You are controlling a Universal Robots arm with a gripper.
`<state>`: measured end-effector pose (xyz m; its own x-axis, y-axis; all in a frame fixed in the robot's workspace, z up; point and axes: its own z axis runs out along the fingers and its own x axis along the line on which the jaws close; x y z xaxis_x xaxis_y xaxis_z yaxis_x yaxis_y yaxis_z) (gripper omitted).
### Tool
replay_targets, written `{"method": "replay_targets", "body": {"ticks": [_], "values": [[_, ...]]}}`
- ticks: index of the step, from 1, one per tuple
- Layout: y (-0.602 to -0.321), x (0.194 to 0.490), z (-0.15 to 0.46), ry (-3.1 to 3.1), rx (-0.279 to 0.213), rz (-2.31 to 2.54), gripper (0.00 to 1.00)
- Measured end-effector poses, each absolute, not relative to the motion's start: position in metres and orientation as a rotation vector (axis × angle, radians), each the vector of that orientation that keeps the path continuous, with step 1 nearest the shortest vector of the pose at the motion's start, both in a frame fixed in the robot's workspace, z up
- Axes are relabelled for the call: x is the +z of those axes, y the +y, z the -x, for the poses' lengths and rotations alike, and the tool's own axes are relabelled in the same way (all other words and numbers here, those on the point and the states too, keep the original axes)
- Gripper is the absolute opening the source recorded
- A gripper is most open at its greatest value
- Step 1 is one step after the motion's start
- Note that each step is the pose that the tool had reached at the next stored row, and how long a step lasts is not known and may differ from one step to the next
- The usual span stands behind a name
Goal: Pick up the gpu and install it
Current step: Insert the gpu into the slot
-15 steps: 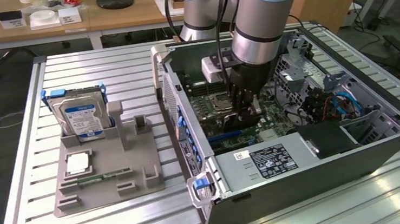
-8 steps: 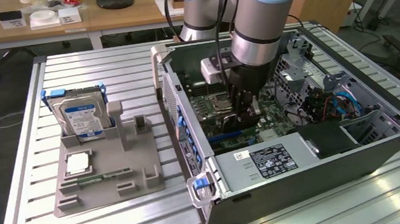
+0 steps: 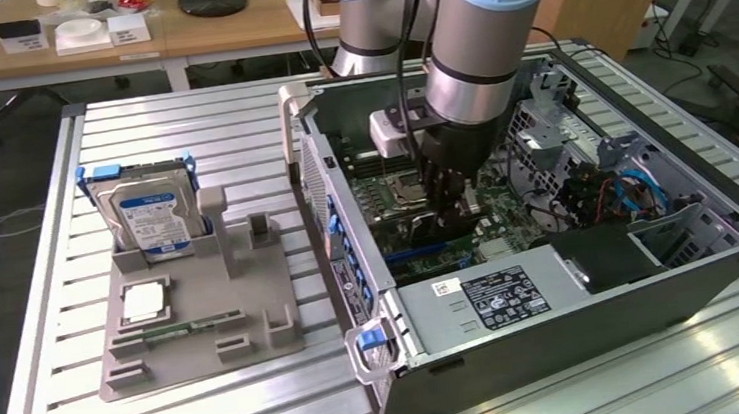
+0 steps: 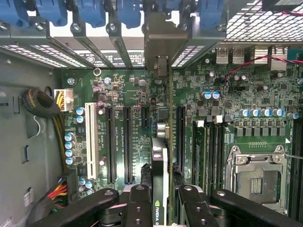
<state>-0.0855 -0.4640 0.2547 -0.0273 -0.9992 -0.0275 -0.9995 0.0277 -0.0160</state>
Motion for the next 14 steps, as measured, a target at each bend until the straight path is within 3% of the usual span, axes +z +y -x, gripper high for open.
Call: {"method": "replay_targets", "body": {"ticks": [14], "values": [[-0.4628, 0.2507, 0.0885, 2.229, 0.012, 2.169, 0.26]]}}
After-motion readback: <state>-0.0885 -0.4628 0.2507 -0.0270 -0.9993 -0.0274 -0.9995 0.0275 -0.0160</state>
